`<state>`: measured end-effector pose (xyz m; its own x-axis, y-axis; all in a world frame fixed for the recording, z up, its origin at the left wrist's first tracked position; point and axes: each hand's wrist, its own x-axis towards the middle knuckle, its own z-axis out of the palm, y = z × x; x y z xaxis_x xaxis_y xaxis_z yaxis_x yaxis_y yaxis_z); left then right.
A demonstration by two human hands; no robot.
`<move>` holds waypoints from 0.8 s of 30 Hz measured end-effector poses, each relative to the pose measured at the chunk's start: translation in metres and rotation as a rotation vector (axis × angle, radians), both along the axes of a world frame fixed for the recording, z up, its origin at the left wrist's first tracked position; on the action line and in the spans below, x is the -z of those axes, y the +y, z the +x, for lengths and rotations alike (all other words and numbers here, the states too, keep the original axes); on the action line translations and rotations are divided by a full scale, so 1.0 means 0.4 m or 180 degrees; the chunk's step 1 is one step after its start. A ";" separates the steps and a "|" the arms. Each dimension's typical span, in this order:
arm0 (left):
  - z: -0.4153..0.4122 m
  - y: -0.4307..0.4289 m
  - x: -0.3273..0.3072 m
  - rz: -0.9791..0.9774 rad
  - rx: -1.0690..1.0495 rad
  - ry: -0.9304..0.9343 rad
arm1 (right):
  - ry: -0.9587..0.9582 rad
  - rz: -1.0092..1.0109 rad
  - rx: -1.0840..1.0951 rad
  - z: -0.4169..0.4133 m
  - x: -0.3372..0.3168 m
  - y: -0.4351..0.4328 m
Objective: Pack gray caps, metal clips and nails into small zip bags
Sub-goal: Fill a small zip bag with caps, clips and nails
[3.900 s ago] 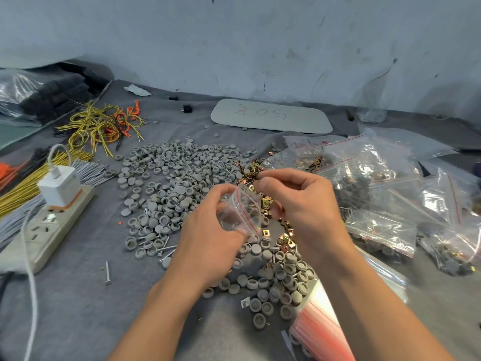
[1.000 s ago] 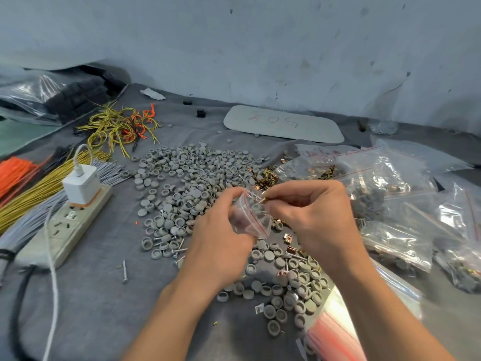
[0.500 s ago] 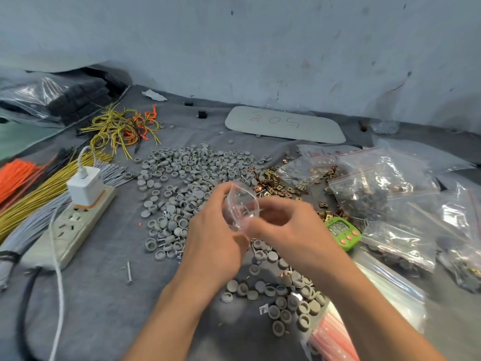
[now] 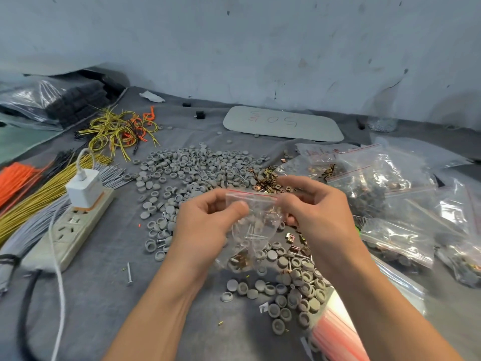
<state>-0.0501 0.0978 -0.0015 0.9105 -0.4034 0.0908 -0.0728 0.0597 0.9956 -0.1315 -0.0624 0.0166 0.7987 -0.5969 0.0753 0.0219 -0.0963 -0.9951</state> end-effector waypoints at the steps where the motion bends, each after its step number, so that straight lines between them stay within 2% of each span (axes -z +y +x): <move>1: 0.003 -0.001 0.002 -0.0070 -0.0131 0.0016 | -0.0008 0.0020 -0.0066 -0.001 0.000 -0.003; 5: 0.005 -0.007 0.005 -0.0287 -0.0417 0.0048 | 0.0123 -0.0135 -0.0301 -0.001 0.005 0.012; 10: 0.014 -0.003 0.005 -0.0305 -0.0614 0.0030 | -0.0057 0.0460 -0.0058 0.008 0.006 0.005; 17: 0.018 0.005 0.010 -0.0251 -0.0627 0.0146 | 0.0078 0.0697 -0.0077 0.011 0.009 -0.002; 24: 0.009 -0.006 0.008 -0.0613 -0.0720 0.0325 | 0.0141 0.0957 -0.0163 0.016 0.016 0.012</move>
<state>-0.0464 0.0954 -0.0048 0.9835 -0.1739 0.0493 -0.0060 0.2417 0.9703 -0.1249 -0.0577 0.0101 0.8269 -0.5461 -0.1341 -0.0249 0.2027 -0.9789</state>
